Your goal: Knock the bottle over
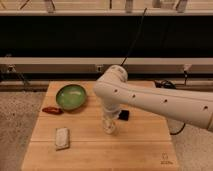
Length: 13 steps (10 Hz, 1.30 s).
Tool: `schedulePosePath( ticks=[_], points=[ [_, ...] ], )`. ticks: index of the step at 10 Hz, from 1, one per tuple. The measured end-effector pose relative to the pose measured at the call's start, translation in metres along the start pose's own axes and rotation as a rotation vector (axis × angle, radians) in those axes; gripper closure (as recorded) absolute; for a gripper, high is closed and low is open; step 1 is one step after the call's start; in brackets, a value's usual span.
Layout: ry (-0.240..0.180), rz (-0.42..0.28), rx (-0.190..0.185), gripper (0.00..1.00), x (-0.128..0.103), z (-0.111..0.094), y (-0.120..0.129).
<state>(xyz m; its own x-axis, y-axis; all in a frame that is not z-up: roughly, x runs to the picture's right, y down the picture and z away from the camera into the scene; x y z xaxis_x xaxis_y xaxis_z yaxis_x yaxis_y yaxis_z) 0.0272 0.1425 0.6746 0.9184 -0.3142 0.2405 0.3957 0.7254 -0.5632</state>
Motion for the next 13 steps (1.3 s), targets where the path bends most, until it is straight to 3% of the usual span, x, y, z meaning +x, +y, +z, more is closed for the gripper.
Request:
schedulePosePath(
  ticks=[13],
  points=[
    [-0.010,-0.042,-0.006,0.98,-0.006,-0.002,-0.014]
  ],
)
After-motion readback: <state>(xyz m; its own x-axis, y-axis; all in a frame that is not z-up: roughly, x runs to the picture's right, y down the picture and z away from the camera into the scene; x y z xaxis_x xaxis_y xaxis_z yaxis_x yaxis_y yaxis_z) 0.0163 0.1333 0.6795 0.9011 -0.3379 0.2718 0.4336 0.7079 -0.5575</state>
